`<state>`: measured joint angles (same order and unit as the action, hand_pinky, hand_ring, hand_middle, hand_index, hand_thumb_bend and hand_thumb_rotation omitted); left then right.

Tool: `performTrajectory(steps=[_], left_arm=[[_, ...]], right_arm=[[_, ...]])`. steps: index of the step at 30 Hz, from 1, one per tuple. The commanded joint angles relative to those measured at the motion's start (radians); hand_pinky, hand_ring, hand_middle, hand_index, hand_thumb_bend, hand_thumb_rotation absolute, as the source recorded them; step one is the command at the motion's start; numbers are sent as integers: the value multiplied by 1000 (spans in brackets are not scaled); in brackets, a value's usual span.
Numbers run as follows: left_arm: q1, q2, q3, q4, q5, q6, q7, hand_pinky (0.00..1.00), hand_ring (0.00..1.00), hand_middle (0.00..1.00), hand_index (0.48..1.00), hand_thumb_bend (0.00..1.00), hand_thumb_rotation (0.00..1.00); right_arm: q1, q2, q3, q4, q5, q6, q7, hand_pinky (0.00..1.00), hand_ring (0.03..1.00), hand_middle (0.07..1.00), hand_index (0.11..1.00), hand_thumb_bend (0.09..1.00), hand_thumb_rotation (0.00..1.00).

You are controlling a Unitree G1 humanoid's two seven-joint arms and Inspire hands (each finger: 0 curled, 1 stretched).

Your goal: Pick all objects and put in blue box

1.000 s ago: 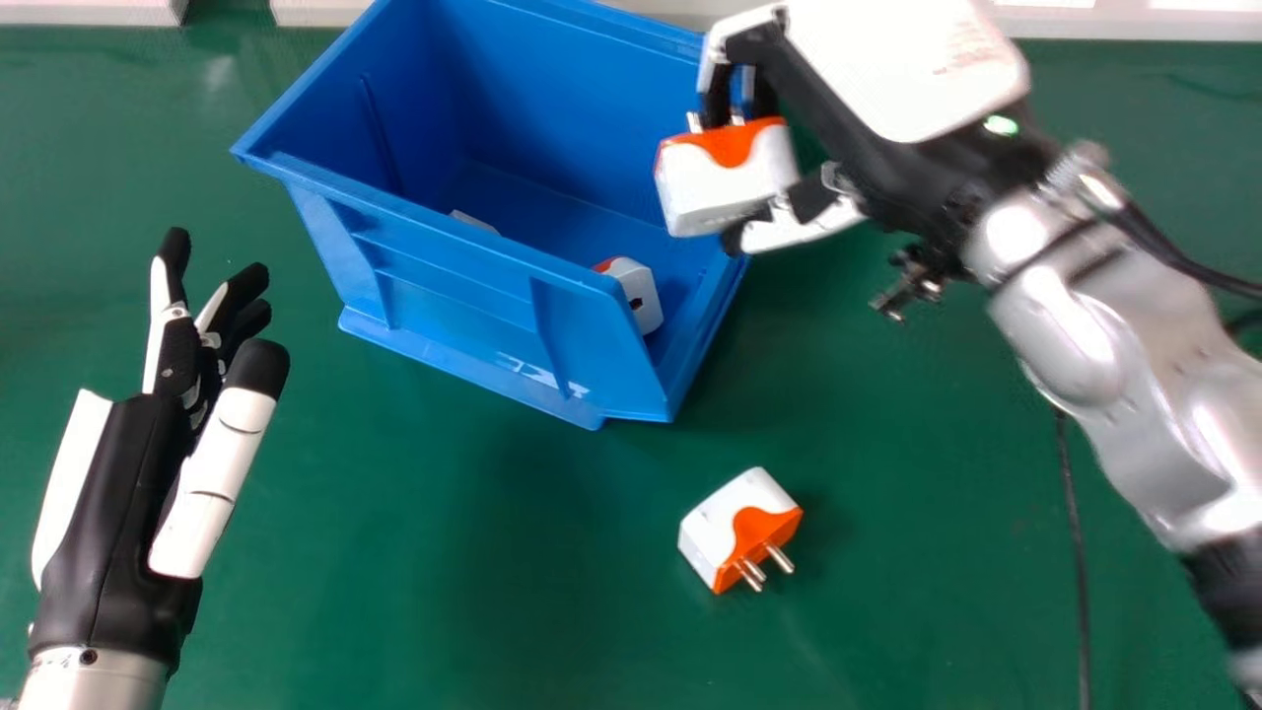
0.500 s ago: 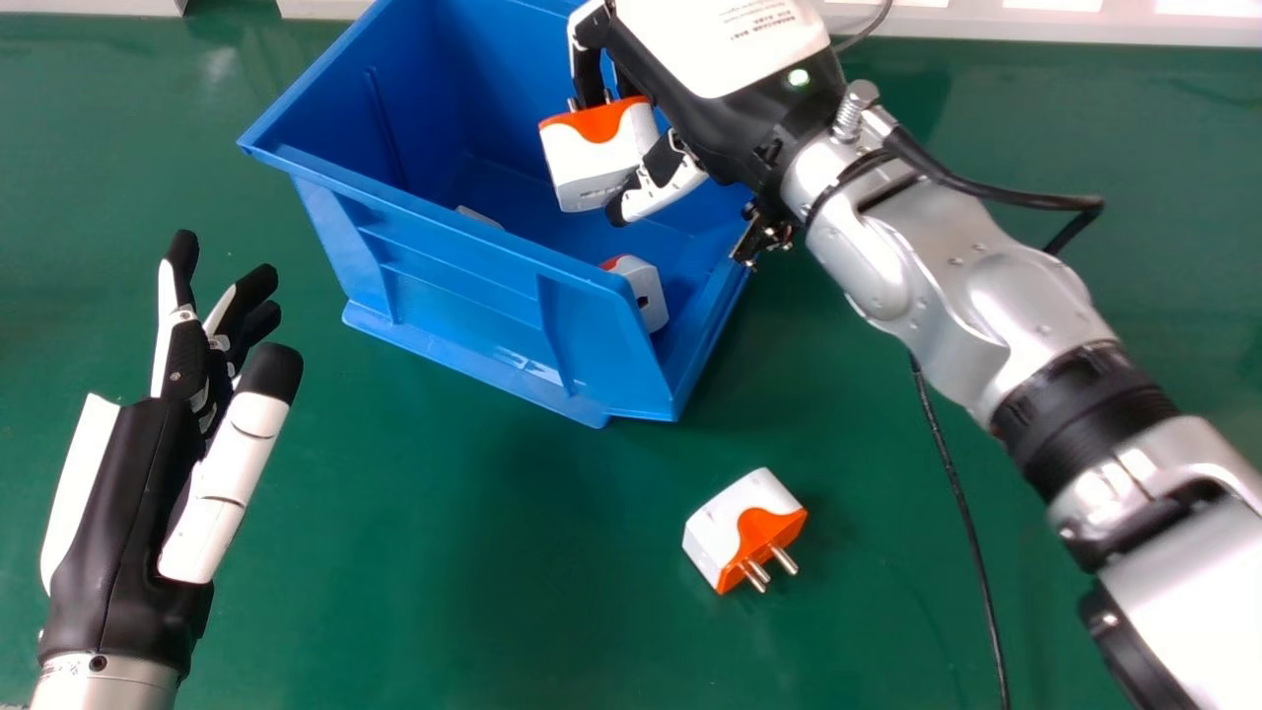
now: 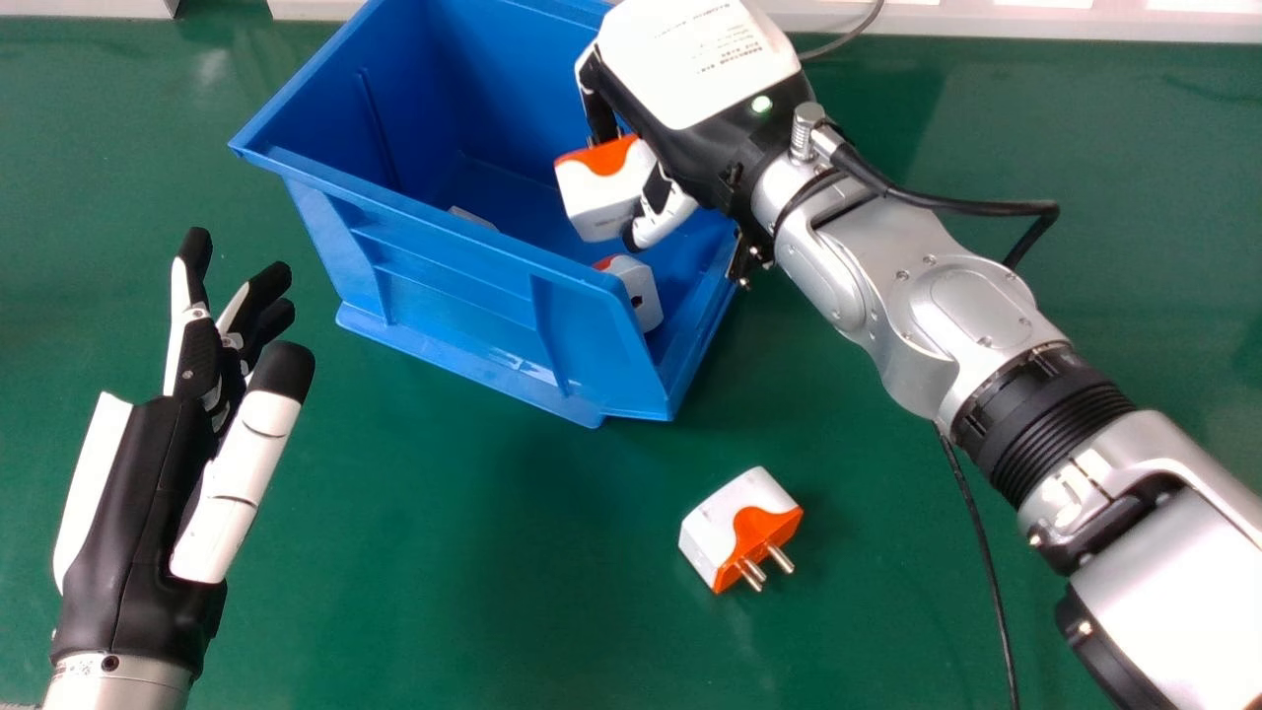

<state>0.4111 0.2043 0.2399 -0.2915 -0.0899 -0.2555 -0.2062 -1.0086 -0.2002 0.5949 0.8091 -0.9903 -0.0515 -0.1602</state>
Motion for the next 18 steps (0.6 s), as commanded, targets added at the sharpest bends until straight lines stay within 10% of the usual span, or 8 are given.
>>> performTrajectory(steps=[1,9,15,18], left_arm=[[2,-3,0,-23,-1,-6,7,890,945,955,950,763,897],[-4,-1,-1,-27,9,5,11,892,946,956,949,768,897],[16,0,0,-87,118,66,66,882,941,942,931,836,914],[21,-2,0,-110,139,91,76,872,936,935,923,854,926]], right_arm=[[-29,-5,3,-39,1,12,-4,896,987,991,973,603,684],[-9,-33,23,-75,-19,17,-26,934,1000,1000,998,592,724],[59,-115,-3,-218,-10,6,4,929,1000,1000,1000,562,733],[110,-171,-23,-317,-3,-5,26,935,1000,1000,1000,548,740]])
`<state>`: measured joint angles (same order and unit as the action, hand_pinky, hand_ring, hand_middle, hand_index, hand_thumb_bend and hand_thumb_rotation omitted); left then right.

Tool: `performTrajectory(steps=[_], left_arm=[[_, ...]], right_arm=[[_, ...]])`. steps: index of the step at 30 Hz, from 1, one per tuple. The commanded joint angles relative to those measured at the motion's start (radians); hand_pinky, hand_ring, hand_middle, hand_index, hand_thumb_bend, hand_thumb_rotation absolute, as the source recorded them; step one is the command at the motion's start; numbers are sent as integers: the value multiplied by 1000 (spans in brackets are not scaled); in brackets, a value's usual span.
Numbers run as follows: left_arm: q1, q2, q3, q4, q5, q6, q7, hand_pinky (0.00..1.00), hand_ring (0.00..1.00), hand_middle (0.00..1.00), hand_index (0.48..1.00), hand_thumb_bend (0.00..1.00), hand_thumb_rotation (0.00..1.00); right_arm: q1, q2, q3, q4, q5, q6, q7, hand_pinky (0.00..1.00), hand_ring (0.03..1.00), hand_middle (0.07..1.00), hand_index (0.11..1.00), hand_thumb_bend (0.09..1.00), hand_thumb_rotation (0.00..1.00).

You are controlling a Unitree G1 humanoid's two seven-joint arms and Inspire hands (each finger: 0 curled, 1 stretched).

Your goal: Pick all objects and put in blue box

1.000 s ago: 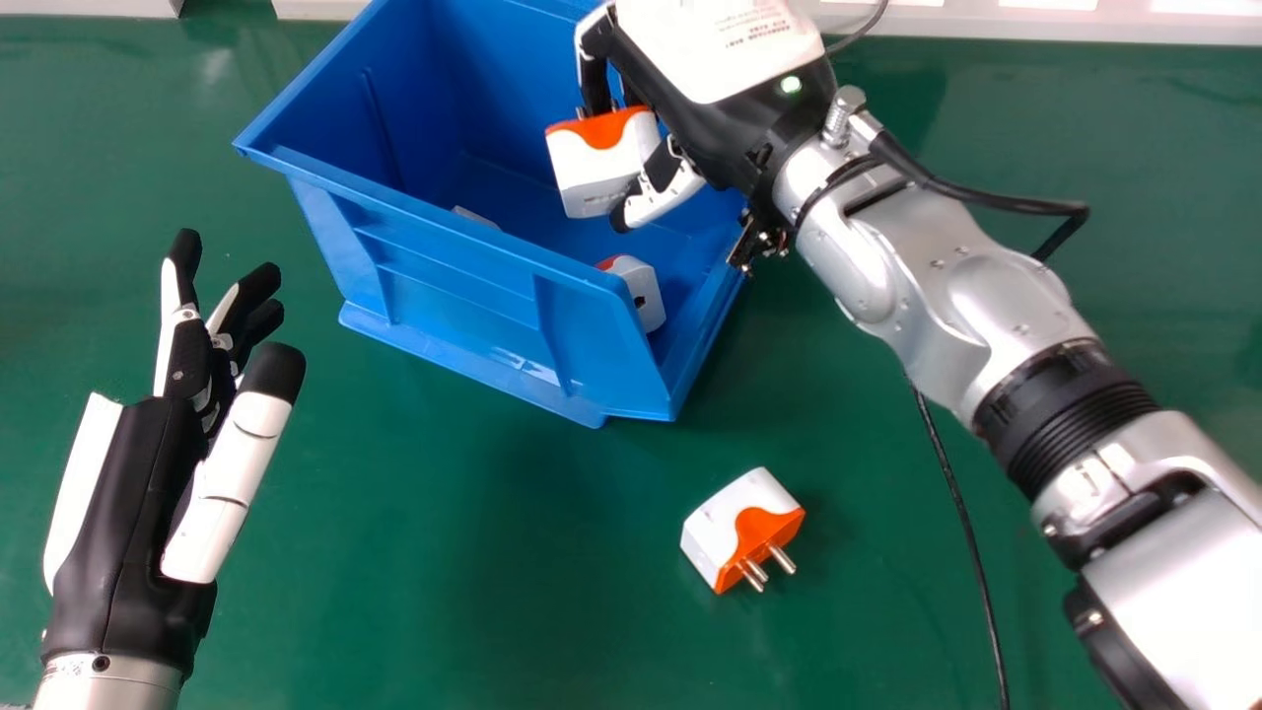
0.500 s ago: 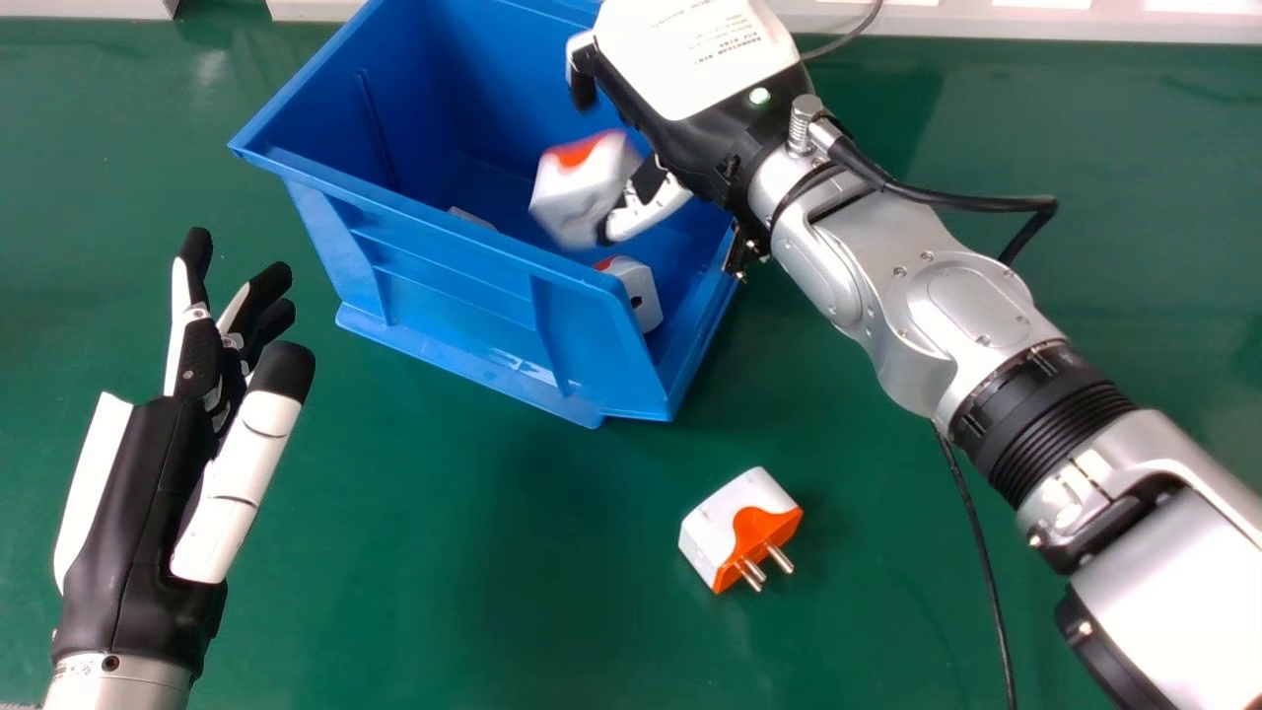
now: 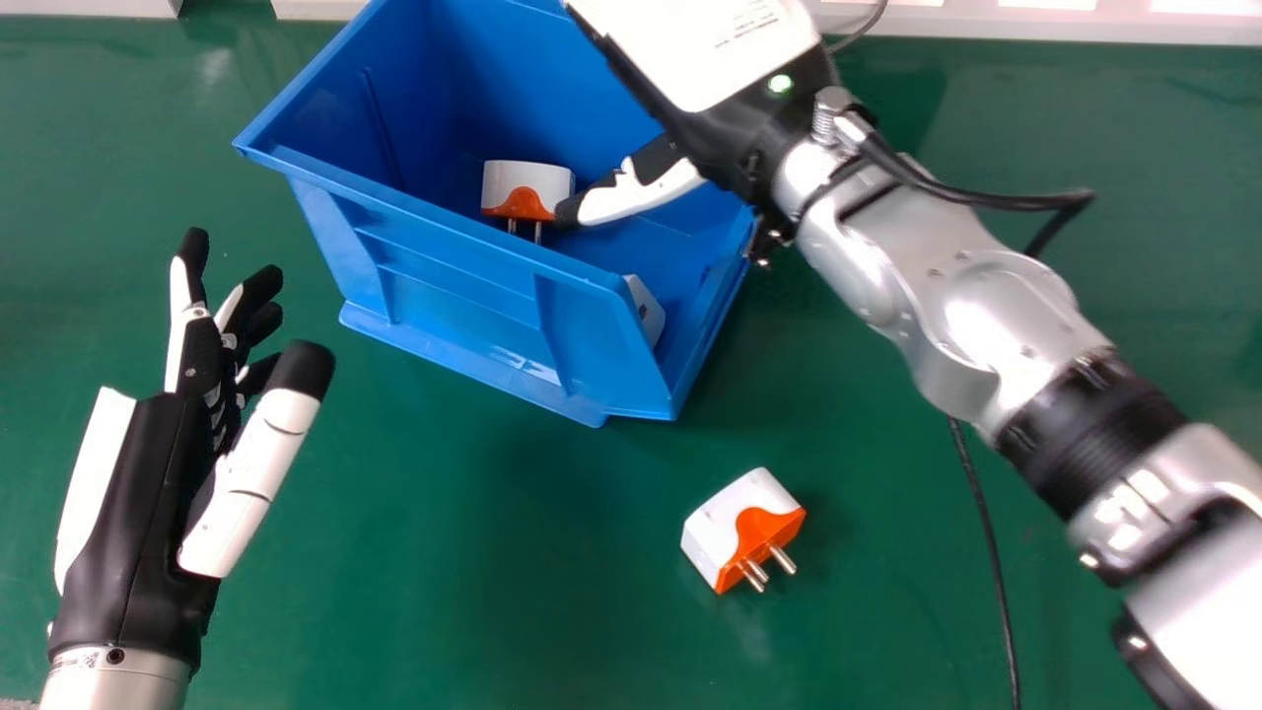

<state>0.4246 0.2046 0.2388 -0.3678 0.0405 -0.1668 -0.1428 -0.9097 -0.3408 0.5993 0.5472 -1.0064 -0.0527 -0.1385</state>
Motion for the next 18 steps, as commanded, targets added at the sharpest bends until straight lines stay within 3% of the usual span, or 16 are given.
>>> performTrajectory(steps=[1,6,12,18], left_arm=[[9,-2,2,-38,9,8,13,870,936,935,923,856,927],[1,3,7,-22,-6,-5,10,866,934,933,922,851,933],[0,7,11,-23,-21,-6,2,864,934,935,926,839,935],[0,7,16,-16,-21,-11,-1,854,932,935,926,835,938]], right_arm=[[32,-52,-37,-92,16,-11,13,936,1000,1000,1000,547,740],[161,-158,-102,-288,41,-42,56,938,1000,1000,997,514,755],[383,-290,-220,-548,79,-84,102,940,1000,1000,987,498,750],[630,-375,-374,-754,139,-112,128,928,1000,1000,975,494,740]])
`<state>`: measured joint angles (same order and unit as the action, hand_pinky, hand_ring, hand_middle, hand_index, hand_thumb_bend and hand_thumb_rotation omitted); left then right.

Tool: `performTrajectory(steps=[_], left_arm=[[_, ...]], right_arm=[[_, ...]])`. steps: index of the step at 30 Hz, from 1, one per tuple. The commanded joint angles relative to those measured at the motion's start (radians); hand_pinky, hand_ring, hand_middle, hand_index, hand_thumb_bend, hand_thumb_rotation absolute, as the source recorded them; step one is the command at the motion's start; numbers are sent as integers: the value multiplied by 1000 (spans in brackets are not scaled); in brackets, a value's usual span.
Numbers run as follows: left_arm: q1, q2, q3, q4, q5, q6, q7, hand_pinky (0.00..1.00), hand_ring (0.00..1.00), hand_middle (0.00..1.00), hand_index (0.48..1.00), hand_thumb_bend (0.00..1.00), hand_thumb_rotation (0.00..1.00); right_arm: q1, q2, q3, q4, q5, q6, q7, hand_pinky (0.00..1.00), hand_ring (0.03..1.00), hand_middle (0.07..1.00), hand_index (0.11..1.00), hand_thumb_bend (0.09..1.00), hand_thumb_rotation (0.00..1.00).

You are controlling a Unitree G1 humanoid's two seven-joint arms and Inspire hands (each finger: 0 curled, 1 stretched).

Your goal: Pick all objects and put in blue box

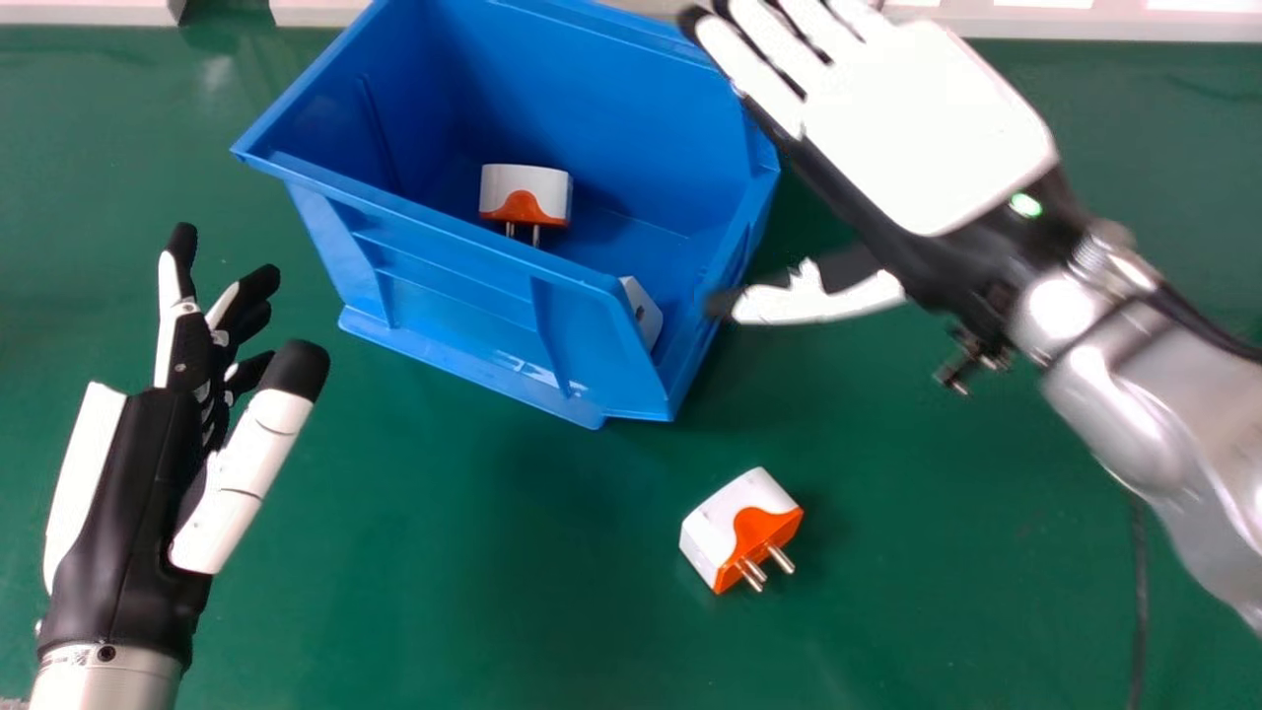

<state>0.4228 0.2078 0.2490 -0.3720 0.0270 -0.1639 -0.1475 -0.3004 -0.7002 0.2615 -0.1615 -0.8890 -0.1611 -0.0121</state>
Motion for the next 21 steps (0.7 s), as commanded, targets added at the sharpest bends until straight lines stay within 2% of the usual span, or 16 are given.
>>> performTrajectory(steps=[1,4,6,7,8,10,11,13,15,17,21], left_arm=[[2,4,6,-9,-7,-15,3,851,932,934,925,823,939],[2,1,4,-6,-4,-18,4,849,931,933,924,817,940],[5,-3,0,-9,2,-21,7,846,930,932,923,816,939],[5,-4,-1,-6,3,-28,7,846,930,932,923,816,939],[2,-5,-2,5,-5,-40,3,846,930,932,923,816,939],[-7,-6,-4,38,-34,-73,-12,843,929,931,925,802,933],[-10,-6,-6,49,-43,-84,-15,842,929,931,927,794,928],[-19,-6,-8,77,-75,-115,-31,840,929,931,930,783,920],[-18,-9,-13,83,-98,-129,-45,842,930,932,933,773,907],[-18,-10,-16,91,-103,-141,-50,843,930,933,934,773,904],[-21,-11,-21,107,-100,-157,-49,858,932,940,939,772,891]], right_arm=[[63,-19,-60,-74,27,-6,4,922,996,1000,970,494,730],[193,-28,-122,-148,37,-10,8,913,987,997,964,499,721],[268,-26,-148,-178,31,-15,6,906,980,991,959,503,714],[303,-22,-154,-188,27,-18,4,906,980,991,959,503,714],[333,-14,-153,-191,22,-20,0,906,980,991,959,503,714],[376,12,-140,-187,10,-16,-5,898,971,983,949,496,710],[386,21,-138,-185,6,-16,-6,896,968,981,947,494,709],[414,50,-121,-181,-3,-10,-4,894,964,977,943,489,708],[436,63,-99,-156,-4,-24,-5,899,965,978,944,482,718],[439,52,-92,-122,0,-57,-8,904,967,980,946,479,726],[417,-13,-80,-45,-18,-157,0,926,983,992,959,466,826]])
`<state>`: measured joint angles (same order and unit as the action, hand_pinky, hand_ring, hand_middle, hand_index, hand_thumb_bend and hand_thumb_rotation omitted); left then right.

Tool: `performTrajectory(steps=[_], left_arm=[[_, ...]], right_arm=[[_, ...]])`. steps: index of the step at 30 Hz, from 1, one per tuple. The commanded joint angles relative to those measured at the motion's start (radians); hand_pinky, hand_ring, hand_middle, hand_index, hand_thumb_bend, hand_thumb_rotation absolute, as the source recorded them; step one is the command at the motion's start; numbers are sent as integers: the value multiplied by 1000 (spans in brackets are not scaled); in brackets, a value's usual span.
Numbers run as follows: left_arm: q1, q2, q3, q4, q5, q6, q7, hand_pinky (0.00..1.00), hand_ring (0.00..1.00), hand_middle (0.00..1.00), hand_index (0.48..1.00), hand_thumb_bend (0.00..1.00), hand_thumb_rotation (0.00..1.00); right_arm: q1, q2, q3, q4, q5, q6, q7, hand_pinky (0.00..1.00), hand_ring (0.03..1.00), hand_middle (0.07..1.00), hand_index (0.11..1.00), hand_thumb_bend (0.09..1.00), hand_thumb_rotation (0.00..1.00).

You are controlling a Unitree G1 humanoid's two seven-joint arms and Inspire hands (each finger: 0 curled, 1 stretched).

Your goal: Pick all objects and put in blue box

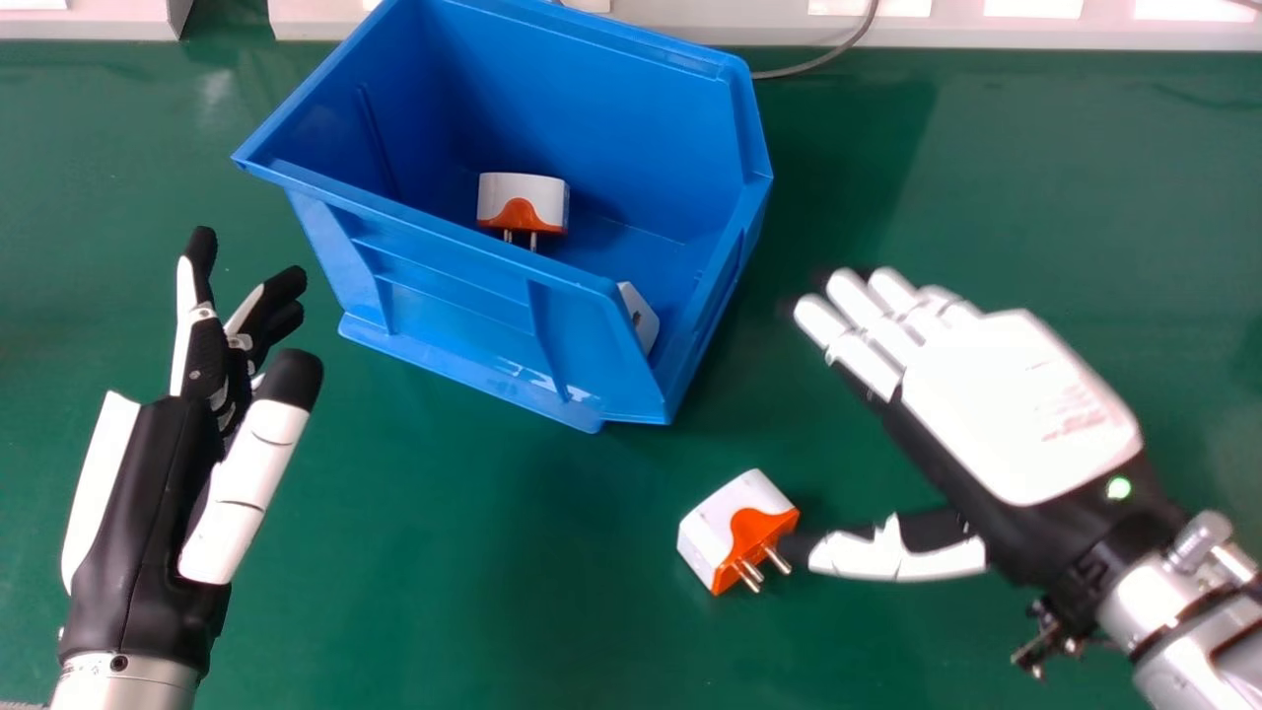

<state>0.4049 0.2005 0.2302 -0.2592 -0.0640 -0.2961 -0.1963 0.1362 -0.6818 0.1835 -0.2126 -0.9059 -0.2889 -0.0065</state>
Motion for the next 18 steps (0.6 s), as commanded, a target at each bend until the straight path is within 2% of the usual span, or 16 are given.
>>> performTrajectory(steps=[1,7,13,18], left_arm=[[-4,-4,-3,-2,-7,-28,1,862,933,941,939,774,890],[-2,-1,1,-2,-3,-28,4,866,935,943,940,780,889],[0,3,4,-2,-7,-29,2,868,935,944,941,781,889],[-1,3,6,2,-6,-32,2,870,936,944,942,781,890]], right_arm=[[-27,-43,1,18,-3,-47,2,930,987,993,959,464,856],[-81,-58,42,83,-19,-109,29,921,990,997,966,467,897],[-172,-50,105,197,-78,-151,-2,912,985,1000,966,468,897],[-248,-42,148,268,-106,-161,10,905,982,1000,968,458,908]])
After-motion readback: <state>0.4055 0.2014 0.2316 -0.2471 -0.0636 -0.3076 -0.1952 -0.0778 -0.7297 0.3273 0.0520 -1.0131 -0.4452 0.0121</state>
